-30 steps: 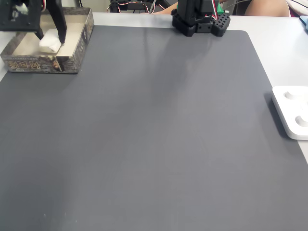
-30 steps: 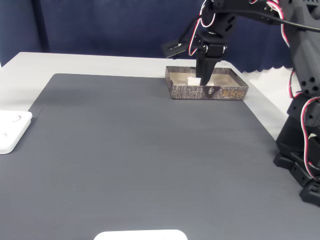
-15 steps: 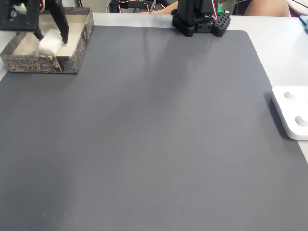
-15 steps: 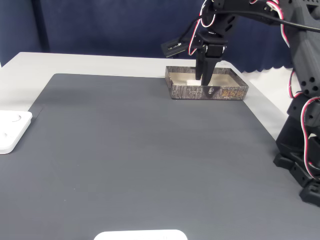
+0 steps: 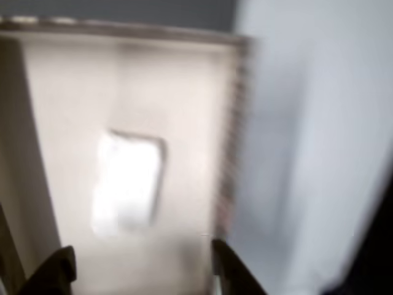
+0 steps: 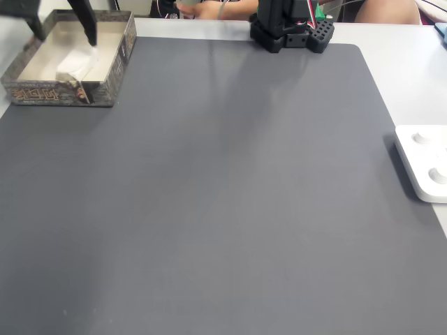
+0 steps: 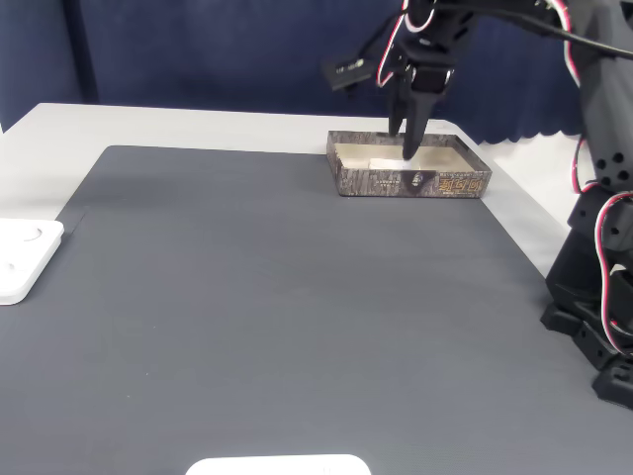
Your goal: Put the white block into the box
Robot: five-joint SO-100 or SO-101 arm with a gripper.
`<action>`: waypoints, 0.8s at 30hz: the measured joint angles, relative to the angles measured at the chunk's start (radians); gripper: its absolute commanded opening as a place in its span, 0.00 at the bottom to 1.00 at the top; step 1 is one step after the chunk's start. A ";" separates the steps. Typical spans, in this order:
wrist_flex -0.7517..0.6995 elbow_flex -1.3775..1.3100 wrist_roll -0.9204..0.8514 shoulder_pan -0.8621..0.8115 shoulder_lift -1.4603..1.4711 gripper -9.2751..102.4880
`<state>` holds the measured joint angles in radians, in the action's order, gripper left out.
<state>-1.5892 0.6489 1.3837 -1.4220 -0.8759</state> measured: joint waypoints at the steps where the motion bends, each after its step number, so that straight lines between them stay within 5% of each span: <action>1: 0.000 0.011 -0.003 -0.003 -0.029 0.37; 17: 0.086 0.512 -0.135 0.120 -0.558 0.38; 24: 0.129 0.896 -0.437 0.336 -0.908 0.34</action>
<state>-1.4603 1.5447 0.9465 -1.0861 -1.7840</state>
